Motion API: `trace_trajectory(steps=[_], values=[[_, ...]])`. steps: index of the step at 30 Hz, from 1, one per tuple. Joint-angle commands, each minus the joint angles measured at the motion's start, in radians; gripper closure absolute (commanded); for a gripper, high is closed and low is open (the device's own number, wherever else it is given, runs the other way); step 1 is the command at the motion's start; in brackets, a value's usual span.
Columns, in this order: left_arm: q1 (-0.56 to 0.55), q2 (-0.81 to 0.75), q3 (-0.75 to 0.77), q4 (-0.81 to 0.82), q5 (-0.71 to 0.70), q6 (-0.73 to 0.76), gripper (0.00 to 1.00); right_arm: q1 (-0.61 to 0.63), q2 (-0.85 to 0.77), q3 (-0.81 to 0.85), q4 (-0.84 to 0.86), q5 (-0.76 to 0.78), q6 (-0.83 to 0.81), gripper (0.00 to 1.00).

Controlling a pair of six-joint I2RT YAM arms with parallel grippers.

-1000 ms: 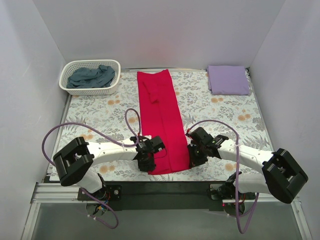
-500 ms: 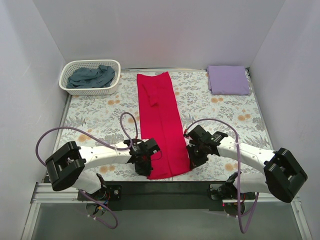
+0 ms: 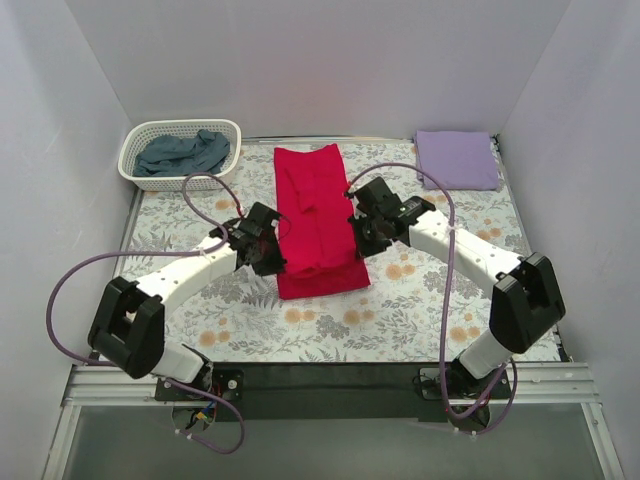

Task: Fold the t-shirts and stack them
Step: Fold the tshirt

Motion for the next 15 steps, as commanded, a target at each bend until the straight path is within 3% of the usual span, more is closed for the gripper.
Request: trace_trajectory(steps=[1, 15], values=[[0.068, 0.062, 0.085, 0.096, -0.073, 0.125, 1.0, -0.038, 0.059, 0.11, 0.024, 0.118, -0.083, 0.99], [0.14, 0.332, 0.277, 0.291, -0.116, 0.282, 1.0, -0.116, 0.214, 0.146, 0.281, 0.093, -0.127, 0.99]])
